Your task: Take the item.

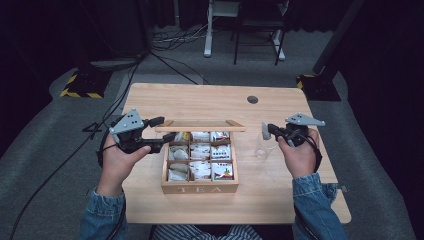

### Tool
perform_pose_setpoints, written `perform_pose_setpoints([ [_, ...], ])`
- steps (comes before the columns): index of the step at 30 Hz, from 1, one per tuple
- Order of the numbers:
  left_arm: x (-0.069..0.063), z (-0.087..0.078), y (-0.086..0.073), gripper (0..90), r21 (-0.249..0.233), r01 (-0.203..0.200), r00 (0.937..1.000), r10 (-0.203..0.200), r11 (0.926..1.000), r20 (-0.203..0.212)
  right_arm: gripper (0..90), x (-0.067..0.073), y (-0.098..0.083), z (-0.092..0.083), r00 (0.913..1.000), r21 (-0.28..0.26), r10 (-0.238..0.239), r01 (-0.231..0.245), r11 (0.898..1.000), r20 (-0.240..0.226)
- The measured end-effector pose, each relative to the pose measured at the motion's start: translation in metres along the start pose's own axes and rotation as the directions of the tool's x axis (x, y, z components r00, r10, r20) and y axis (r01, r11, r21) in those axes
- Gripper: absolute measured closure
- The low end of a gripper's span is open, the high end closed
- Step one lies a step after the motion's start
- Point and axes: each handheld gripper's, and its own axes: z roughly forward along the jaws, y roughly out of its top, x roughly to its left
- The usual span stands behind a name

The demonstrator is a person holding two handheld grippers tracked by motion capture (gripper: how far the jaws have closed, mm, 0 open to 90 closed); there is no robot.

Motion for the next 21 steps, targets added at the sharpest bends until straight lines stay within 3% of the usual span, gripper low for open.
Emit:
perform_pose_setpoints([
  [18, 0.0, 0.001, 0.0, 34.1, 0.003, 0.001, 1.0, -0.001, 1.0, 0.003, 90.0, -0.012, -0.02, 0.013, 0.999, 0.033, 0.014, -0.015, 0.999, 0.042],
  [21, 0.0, 0.001, 0.0, 34.1, 0.004, -0.001, 1.0, 0.001, 1.0, 0.002, 81.4, -0.011, -0.022, 0.014, 0.9985, 0.053, 0.012, -0.015, 0.998, 0.053],
])
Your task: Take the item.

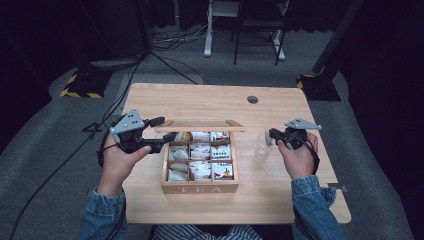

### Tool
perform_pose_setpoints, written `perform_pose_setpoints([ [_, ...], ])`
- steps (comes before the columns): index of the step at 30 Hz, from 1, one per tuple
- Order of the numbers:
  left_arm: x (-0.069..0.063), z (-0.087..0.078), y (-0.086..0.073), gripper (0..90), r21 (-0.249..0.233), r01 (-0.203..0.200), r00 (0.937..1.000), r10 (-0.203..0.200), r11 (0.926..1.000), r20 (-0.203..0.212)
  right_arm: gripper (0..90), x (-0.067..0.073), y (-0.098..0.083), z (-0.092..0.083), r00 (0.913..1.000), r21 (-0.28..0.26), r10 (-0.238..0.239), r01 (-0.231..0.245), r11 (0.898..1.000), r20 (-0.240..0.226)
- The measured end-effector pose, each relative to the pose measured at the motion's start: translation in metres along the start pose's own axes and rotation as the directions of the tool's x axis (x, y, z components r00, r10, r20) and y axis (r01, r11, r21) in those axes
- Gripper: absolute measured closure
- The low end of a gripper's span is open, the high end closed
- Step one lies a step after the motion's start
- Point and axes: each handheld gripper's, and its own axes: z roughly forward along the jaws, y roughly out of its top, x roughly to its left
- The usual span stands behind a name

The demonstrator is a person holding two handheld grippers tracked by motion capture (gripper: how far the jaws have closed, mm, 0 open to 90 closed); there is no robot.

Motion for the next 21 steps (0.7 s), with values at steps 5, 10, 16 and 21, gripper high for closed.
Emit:
perform_pose_setpoints([
  [5, 0.0, 0.0, 0.0, 34.1, 0.002, 0.0, 1.0, 0.0, 1.0, 0.002, 67.3, 0.001, 0.0, -0.002, 0.9999, -0.007, 0.007, -0.007, 1.0, 0.01],
  [10, -0.001, 0.0, -0.001, 34.0, 0.007, -0.001, 1.0, 0.001, 1.0, 0.003, 61.1, -0.004, -0.001, -0.006, 0.9997, -0.01, 0.008, -0.007, 1.0, 0.022],
  [16, -0.002, -0.001, 0.0, 34.1, 0.013, -0.006, 1.0, 0.006, 0.9999, 0.004, 57.9, -0.015, -0.006, -0.013, 0.9995, -0.005, 0.029, -0.029, 1.0, 0.011],
  [21, -0.002, -0.001, -0.001, 33.8, 0.013, -0.005, 1.0, 0.005, 0.9999, 0.004, 57.4, -0.024, -0.014, -0.024, 0.9979, -0.009, 0.064, -0.064, 0.998, 0.009],
])
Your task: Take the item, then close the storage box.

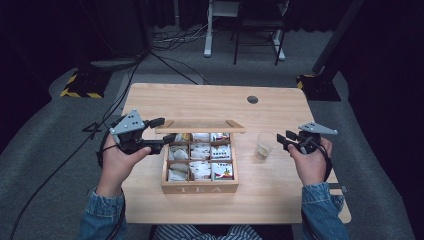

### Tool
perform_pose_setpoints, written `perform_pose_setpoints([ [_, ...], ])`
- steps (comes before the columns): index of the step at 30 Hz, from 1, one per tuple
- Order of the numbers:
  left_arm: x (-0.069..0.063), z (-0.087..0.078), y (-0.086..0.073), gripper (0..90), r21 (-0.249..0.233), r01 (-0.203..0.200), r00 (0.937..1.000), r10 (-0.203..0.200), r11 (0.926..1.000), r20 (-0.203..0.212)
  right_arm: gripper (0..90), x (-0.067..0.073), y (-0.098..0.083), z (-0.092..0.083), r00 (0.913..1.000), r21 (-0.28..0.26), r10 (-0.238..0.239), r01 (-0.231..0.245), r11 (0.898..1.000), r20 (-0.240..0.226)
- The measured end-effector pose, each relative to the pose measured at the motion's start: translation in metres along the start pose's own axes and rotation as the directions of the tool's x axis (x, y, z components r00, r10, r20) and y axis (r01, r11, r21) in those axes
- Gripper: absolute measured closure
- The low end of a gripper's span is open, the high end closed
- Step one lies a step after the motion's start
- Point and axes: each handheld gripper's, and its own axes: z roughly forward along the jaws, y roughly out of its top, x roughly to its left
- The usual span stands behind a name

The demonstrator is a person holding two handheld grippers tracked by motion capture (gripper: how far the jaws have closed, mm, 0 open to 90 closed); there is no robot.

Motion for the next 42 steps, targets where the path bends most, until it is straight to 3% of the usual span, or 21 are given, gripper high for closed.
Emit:
perform_pose_setpoints([
  [10, -0.004, 0.001, -0.002, 33.5, 0.018, -0.005, 0.9999, 0.006, 0.9998, -0.01, 57.4, -0.016, -0.014, -0.008, 0.9991, -0.006, 0.042, -0.042, 0.999, 0.006],
  [21, -0.01, -0.001, -0.006, 32.4, 0.049, -0.013, 0.9998, 0.014, 0.9987, -0.013, 57.3, -0.031, -0.033, -0.006, 0.9971, 0.027, 0.074, -0.075, 0.997, 0.018],
  [25, -0.014, -0.001, -0.01, 31.3, 0.066, -0.015, 0.9997, 0.016, 0.9977, -0.019, 54.3, -0.04, -0.042, -0.001, 0.9973, 0.053, 0.071, -0.072, 0.996, 0.017],
  [30, -0.019, -0.002, -0.013, 30.9, 0.085, -0.026, 0.9991, 0.029, 0.996, -0.032, 43.6, -0.05, -0.056, 0.012, 0.9983, 0.065, 0.057, -0.058, 0.996, 0.011],
  [40, -0.032, -0.003, -0.023, 29.6, 0.134, -0.066, 0.9954, 0.075, 0.9888, -0.061, 41.8, -0.057, -0.073, 0.024, 0.9989, 0.116, 0.047, -0.047, 0.992, 0.002],
  [42, -0.035, -0.003, -0.025, 27.6, 0.132, -0.056, 0.9954, 0.065, 0.9897, -0.07, 41.9, -0.055, -0.074, 0.026, 0.9988, 0.119, 0.048, -0.047, 0.992, -0.005],
])
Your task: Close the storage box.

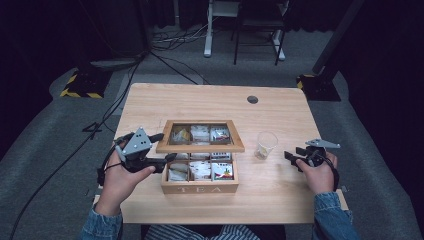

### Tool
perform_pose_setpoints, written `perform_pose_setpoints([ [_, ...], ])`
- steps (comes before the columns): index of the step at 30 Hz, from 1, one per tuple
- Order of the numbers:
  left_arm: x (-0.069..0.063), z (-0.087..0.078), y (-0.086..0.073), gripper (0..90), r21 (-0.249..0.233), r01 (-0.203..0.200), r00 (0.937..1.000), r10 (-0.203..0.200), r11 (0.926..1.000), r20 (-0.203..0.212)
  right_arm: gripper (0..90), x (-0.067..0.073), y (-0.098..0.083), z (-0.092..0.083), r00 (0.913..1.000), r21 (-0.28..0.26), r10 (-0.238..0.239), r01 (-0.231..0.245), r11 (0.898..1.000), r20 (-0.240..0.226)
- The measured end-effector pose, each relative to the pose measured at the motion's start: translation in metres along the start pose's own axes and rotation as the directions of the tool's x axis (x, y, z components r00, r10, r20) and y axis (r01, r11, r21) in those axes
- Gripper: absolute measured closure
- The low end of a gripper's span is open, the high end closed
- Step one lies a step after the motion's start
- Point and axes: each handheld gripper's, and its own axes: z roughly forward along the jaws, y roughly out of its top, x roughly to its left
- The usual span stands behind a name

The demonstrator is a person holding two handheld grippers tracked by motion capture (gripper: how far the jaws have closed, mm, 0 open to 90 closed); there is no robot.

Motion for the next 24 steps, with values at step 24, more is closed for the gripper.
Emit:
perform_pose_setpoints([
  [24, -0.012, 0.001, -0.024, 20.7, 0.119, 0.076, 0.9971, -0.076, 0.99, -0.006, 41.8, 0.005, 0.004, 0.007, 0.9995, -0.002, -0.011, 0.011, 1.0, -0.03],
])
